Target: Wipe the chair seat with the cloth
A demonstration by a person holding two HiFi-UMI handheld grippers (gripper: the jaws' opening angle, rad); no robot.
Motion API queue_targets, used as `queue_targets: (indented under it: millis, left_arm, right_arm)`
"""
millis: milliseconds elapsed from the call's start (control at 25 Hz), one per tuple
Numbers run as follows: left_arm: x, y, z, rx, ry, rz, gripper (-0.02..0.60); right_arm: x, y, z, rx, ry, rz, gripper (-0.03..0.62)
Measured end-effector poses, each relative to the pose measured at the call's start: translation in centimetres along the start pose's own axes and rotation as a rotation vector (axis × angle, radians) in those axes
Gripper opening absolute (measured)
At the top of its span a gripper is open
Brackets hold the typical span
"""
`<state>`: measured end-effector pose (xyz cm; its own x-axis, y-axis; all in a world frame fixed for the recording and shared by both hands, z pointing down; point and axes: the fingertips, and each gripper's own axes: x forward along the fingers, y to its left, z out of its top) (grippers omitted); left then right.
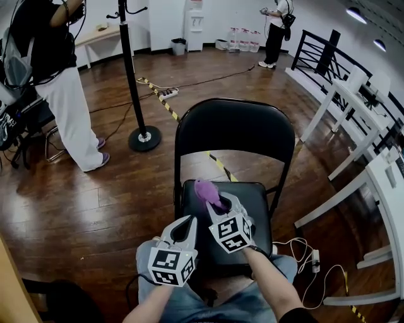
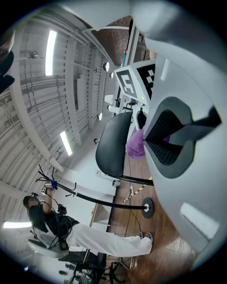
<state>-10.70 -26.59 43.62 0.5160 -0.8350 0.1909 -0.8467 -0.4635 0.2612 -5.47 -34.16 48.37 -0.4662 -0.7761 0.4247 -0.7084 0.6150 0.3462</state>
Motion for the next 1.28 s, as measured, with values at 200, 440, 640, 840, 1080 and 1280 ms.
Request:
queue_targets:
  millis: [200,440,640,840,1080,1280]
  left_arm:
    - [0.1,0.5,-0.2,-0.015,0.008,-0.012,0.003]
    - [-0.6,1.7,-0.3,-0.023,0.016,-0.023,0.004]
    - [-1.0,3.1,-0.7,-0.037,0.029,-0.022,0.003]
    - [-1.5,4.1,-1.3,-0.033,0.05,-0.018,0.003]
    - [-3.4,5.2,-0.8,-0.003,0.043,0.02,0.003]
    - [-4.0,5.0,-0.3,0.005,0.019,0.03,0.003]
  right_arm:
    - [4.0,-0.2,-2.1,-0.147,0.076,0.042,0.094]
    - [9.2,-0.5,-4.5,-0.301,0.178,0.073,0.094]
    - [13.0,-1.0,-6.2,-0.384,0.232,0.092,0.094]
    - [14.9,-1.5,-8.4,-0.409,0.303,0.096,0.094]
    - [15.3,0.0,-9.4,-0.412,0.345,0.12,0.094]
    - [12.7,2.5,-9.4,-0.408,0.34,0.132,0.094]
